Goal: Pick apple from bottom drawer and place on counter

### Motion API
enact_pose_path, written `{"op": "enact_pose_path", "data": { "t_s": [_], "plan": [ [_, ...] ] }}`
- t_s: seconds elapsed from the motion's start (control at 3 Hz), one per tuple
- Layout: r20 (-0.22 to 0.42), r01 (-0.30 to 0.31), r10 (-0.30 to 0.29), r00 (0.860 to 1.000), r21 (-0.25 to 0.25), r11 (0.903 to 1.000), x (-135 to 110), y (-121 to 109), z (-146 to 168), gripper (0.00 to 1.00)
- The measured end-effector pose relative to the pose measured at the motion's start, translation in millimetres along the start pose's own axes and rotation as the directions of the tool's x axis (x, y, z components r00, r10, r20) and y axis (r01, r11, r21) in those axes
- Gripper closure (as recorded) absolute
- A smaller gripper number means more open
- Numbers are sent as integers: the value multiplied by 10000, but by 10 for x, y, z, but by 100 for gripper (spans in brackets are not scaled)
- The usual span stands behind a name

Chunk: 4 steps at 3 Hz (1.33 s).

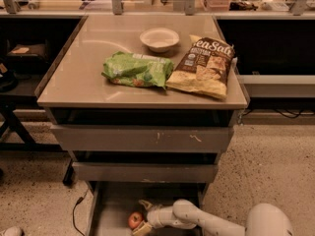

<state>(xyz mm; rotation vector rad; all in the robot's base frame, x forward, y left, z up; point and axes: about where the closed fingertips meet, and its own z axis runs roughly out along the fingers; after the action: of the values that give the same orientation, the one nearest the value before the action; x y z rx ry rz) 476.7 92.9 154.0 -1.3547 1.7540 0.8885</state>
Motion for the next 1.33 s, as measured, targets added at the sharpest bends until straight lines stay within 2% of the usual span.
{"op": "enact_pose_path", "data": {
  "t_s": [1.0,1.33],
  "plan": [
    [1,0,0,10000,-2,10000,0,1,1,87],
    [1,-1,1,10000,-2,10000,0,1,1,100]
  ]
}}
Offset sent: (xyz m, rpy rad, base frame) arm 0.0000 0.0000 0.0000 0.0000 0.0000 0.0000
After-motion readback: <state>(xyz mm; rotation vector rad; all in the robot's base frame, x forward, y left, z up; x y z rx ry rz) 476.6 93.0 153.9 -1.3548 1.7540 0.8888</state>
